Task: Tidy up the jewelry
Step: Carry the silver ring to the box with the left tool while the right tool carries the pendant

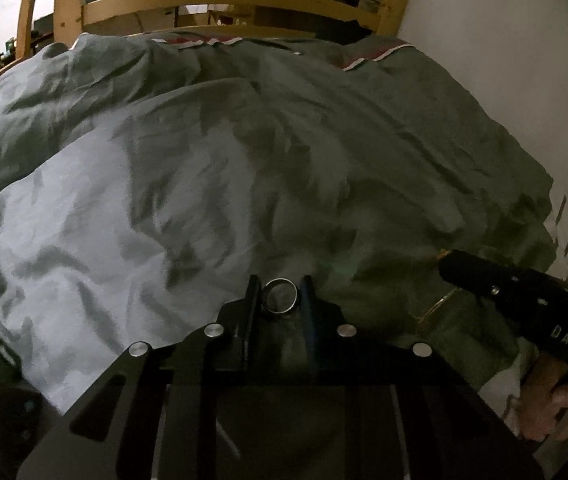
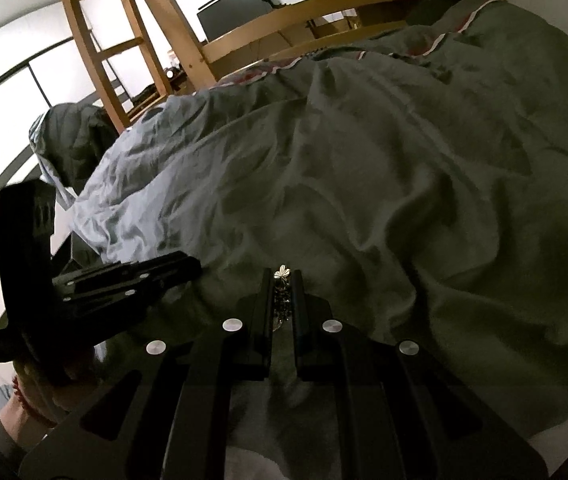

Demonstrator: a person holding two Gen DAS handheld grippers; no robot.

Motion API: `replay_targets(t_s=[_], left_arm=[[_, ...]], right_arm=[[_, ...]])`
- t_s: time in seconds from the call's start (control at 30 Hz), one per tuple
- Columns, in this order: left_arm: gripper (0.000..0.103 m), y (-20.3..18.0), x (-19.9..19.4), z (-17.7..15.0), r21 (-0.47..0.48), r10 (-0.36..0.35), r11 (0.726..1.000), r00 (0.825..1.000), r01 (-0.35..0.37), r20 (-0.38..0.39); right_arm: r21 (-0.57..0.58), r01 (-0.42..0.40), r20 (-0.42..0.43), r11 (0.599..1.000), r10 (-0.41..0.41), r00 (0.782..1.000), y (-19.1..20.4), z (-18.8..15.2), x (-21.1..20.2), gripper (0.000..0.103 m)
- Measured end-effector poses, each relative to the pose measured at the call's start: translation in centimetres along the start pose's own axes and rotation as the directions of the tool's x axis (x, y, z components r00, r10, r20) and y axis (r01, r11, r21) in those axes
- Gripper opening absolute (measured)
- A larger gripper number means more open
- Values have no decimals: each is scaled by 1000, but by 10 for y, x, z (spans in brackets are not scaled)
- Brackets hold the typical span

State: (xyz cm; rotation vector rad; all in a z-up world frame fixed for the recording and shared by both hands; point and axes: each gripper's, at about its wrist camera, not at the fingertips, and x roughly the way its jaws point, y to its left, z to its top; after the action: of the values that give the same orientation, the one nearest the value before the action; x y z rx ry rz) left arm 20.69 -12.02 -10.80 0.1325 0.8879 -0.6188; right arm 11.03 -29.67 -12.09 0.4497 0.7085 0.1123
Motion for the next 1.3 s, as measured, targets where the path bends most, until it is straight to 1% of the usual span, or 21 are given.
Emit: replay_targets(t_s=[0.17,0.3,0.53,0.7,0.77,0.83,0.97,1.2,1.3], left_arm=[[19,-1,-15,4,3,11,1000,1000,-11,22],[20,-4,-31,7,0,23,1000,999,-23,41],[20,-15,-55,1,10,68,998,997,-69,41],[20,-26,-79,-1,18,88,996,995,-89,56],[20,-30,-88,-4,20,102,994,993,-103,58],[20,-32,-101,-7,16,110,994,992,-111,62],[20,-31,-124,-19,-9,126,992,989,-125,72],[20,-27,-168,-38,-37,179,984,980,-177,84],[20,-17,-185,-42,-58,199,979,976,-195,85]], right_arm=[[10,-18,37,1000,17,999,0,8,-12,9],[-9,-10,51,1000,11,999,5,10,-18,9],[-71,38,37,997,-36,999,22,9,-34,9],[-83,41,31,996,-38,999,31,6,-54,9],[-84,23,28,996,-20,999,36,9,-64,9],[-67,-25,5,997,25,1000,39,14,-74,9],[-22,-94,-29,995,93,995,45,19,-88,9],[-21,-121,-63,992,120,991,71,18,-104,9],[-56,-125,-82,991,120,989,94,18,-108,9]])
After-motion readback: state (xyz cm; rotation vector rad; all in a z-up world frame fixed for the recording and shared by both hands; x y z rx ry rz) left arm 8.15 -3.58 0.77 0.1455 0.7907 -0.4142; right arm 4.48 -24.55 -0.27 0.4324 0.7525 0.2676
